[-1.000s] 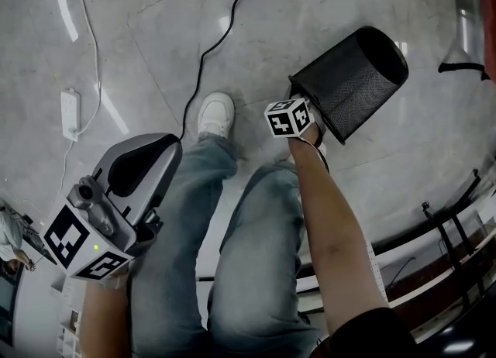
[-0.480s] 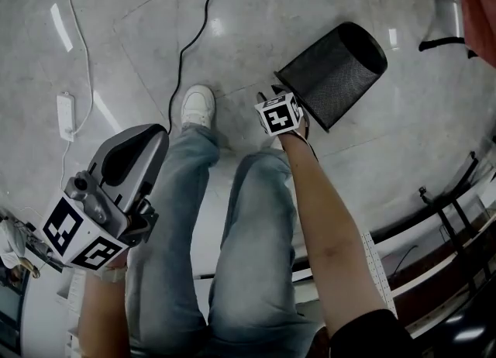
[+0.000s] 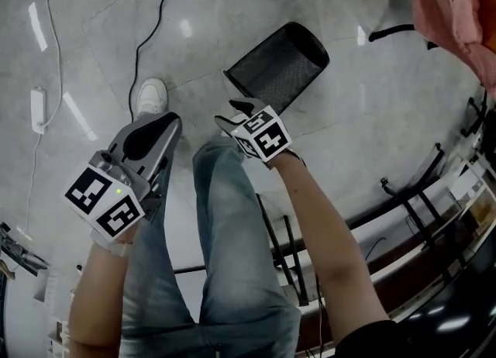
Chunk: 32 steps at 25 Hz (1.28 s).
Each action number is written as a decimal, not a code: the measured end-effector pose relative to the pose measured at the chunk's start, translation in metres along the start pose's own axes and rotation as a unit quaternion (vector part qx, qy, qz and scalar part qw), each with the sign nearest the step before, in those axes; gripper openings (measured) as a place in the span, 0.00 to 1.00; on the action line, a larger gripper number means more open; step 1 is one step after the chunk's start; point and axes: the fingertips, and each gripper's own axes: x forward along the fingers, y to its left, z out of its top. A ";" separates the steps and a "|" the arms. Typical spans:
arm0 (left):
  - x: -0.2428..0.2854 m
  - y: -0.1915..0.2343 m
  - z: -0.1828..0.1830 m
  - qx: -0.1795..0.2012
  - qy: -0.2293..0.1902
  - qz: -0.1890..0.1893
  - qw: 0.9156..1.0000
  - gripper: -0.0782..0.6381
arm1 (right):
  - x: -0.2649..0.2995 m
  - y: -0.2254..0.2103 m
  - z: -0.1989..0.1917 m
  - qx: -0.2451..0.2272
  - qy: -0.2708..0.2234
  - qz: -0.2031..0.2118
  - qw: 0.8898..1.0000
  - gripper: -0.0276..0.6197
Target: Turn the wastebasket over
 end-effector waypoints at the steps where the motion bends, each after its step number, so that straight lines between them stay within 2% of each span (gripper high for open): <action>1: 0.011 -0.006 -0.009 -0.008 0.004 -0.003 1.000 0.13 | -0.018 -0.007 0.003 0.000 -0.008 0.001 1.000 0.36; 5: 0.065 -0.026 -0.059 -0.027 0.042 -0.010 0.999 0.14 | -0.086 -0.070 0.005 -0.008 -0.020 -0.040 0.999 0.40; 6: 0.079 -0.029 -0.073 -0.040 0.052 -0.009 0.998 0.18 | -0.102 -0.092 0.004 -0.011 -0.018 -0.057 0.998 0.40; 8: 0.106 -0.032 -0.100 -0.080 0.069 -0.005 0.994 0.35 | -0.129 -0.135 0.001 -0.014 -0.010 -0.088 0.996 0.44; 11: 0.144 -0.028 -0.136 -0.144 0.082 0.004 0.986 0.42 | -0.156 -0.194 0.000 -0.013 0.004 -0.126 0.992 0.50; 14: 0.179 -0.022 -0.166 -0.191 0.091 0.010 0.977 0.47 | -0.164 -0.236 -0.006 -0.018 0.025 -0.144 0.989 0.58; 17: 0.211 -0.015 -0.187 -0.217 0.095 0.015 0.971 0.47 | -0.156 -0.265 -0.017 -0.020 0.048 -0.138 0.989 0.64; 22: 0.244 0.002 -0.217 -0.239 0.118 0.036 0.963 0.47 | -0.132 -0.291 -0.043 0.016 0.082 -0.116 0.990 0.67; 24: 0.250 0.004 -0.227 -0.239 0.128 0.038 0.962 0.47 | -0.125 -0.295 -0.051 0.041 0.081 -0.100 0.991 0.68; 27: 0.261 0.006 -0.236 -0.252 0.125 0.030 0.959 0.47 | -0.121 -0.299 -0.050 0.087 0.053 -0.077 0.992 0.69; 29: 0.267 0.004 -0.234 -0.257 0.113 0.012 0.960 0.44 | -0.116 -0.296 -0.045 0.093 0.039 -0.059 0.993 0.69; 32: 0.272 -0.003 -0.226 -0.228 0.102 -0.014 0.968 0.31 | -0.113 -0.295 -0.043 0.093 0.041 -0.043 0.994 0.69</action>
